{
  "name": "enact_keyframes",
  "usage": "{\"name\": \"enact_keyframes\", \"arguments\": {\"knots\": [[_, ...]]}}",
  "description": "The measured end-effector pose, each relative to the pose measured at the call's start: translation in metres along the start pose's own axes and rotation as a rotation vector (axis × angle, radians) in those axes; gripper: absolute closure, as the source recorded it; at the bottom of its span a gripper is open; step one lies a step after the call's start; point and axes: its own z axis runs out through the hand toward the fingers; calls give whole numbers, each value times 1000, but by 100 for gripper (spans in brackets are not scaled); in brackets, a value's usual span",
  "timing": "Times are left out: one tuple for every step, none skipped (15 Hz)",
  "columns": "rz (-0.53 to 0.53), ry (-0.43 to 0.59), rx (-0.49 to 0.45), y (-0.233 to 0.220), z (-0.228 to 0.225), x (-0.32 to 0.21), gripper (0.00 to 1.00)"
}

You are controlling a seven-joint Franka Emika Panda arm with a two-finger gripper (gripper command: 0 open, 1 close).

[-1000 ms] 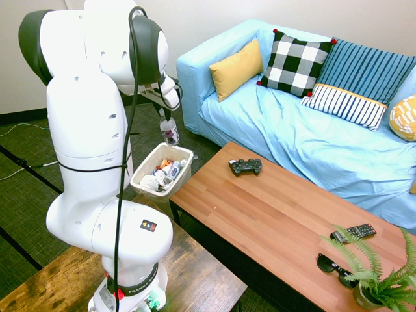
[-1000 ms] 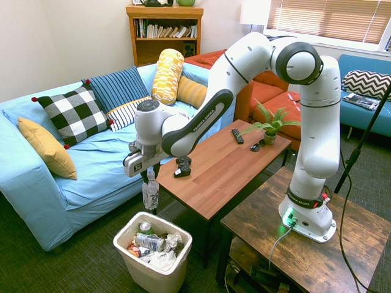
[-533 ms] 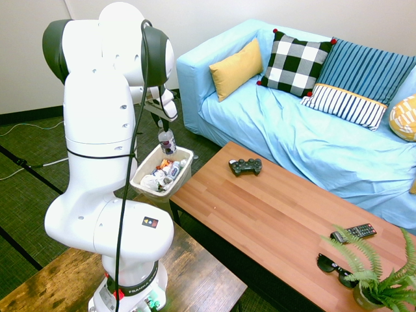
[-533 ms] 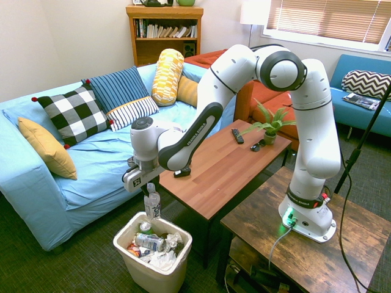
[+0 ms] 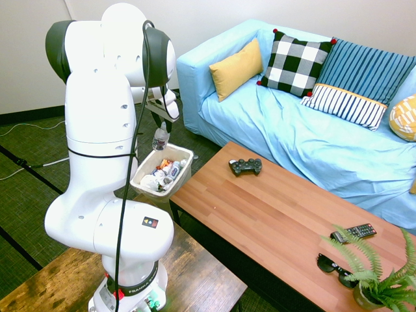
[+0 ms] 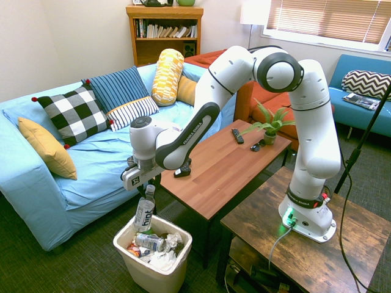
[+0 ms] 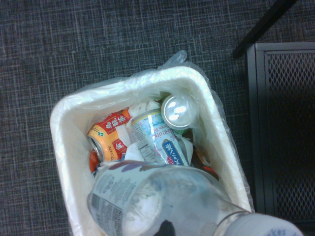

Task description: Throw the bottle in the trash bin

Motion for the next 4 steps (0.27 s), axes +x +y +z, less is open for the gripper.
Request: {"name": "enact_keyframes", "arguments": {"knots": [[-2, -1, 0, 0, 0, 0, 0], [-4, -2, 0, 0, 0, 0, 0], [-7, -2, -1, 0, 0, 0, 0], [-11, -2, -1, 0, 0, 0, 0]]}}
